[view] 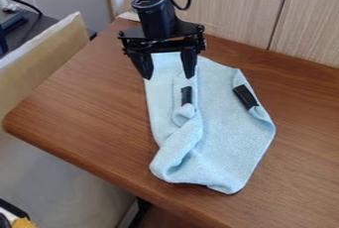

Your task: Fold the cloth from right to left

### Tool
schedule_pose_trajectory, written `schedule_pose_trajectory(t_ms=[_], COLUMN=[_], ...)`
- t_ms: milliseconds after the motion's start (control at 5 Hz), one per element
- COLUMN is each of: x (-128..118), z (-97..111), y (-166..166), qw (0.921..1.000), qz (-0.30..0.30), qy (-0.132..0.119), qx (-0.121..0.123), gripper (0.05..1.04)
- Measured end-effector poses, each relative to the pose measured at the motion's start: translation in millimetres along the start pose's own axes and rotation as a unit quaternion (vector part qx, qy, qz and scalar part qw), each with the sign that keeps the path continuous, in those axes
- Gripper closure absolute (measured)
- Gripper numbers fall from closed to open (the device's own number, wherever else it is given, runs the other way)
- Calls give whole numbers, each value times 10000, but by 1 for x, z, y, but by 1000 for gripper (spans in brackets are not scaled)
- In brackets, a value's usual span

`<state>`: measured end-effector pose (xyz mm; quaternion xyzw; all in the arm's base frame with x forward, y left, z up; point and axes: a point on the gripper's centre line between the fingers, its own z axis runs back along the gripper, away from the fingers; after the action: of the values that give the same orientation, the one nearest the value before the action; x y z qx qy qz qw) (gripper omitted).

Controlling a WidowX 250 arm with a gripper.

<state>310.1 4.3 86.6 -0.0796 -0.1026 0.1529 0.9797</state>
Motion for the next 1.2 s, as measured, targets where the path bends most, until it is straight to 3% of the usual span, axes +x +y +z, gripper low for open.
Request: schedule_pose_trajectory(t_ms=[200,400,800,1200], x=[-5,4,14,24], z=[-11,-30,-66,-105], y=[2,-17,-69,-87], qw=[9998,9990,9985,9978], qz=[46,52,36,160], qy=[202,444,551,631], qx=[34,-10,5,-87], gripper=[83,83,83,83])
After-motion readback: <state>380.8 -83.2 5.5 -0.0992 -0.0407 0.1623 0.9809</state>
